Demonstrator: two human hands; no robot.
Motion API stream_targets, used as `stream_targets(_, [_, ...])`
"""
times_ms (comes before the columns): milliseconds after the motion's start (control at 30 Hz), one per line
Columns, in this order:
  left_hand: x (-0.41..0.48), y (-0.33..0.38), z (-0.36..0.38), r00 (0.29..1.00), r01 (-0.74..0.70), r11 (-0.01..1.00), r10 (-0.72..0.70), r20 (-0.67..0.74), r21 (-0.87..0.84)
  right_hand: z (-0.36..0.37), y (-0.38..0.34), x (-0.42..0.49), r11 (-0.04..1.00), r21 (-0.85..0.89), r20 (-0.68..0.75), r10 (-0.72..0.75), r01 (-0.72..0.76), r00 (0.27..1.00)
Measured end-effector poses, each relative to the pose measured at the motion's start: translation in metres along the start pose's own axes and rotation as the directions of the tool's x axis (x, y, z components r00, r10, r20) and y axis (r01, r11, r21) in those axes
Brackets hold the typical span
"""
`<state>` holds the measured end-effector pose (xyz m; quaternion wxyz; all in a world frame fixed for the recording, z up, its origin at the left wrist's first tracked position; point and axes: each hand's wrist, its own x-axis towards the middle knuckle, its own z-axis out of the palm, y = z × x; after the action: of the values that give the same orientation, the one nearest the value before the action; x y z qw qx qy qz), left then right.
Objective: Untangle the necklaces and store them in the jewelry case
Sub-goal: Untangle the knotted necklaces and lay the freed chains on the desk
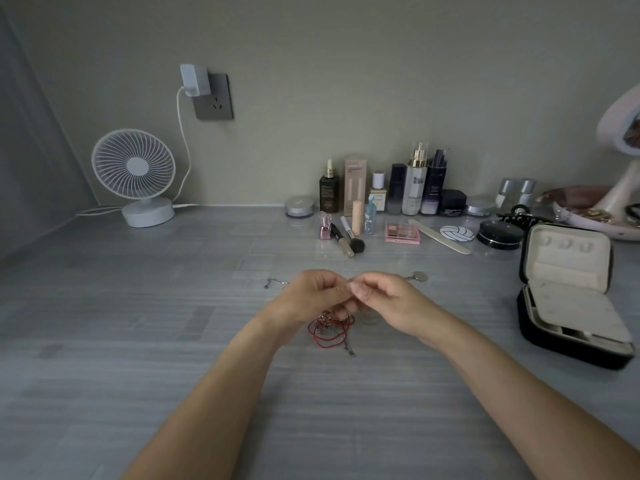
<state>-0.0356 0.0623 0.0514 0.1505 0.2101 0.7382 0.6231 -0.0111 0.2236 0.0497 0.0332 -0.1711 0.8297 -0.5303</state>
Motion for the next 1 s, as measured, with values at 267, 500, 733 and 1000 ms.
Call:
stream_targets(267, [0.000,0.001,0.000,1.000,0.006,1.000,-0.006,-0.020,0.009,-0.002,0.003,0.002,0.988,0.056,-0.071,0.145,-0.141,0.987])
stream_targets(500, [0.001,0.001,0.000,0.998,0.029,0.999,-0.027,-0.054,0.038,-0.007,-0.001,0.000,0.989,0.105,-0.175,0.117,-0.100,0.978])
stream_targets(733, [0.002,-0.006,-0.002,0.998,0.035,0.988,-0.027,-0.057,0.147,-0.020,-0.007,-0.002,0.925,0.378,-0.232,0.121,-0.026,0.965])
stream_targets(1000, [0.000,-0.001,-0.014,0.993,0.084,0.986,-0.071,-0.093,0.147,-0.029,-0.010,-0.005,0.900,0.435,-0.289,0.156,-0.016,0.944])
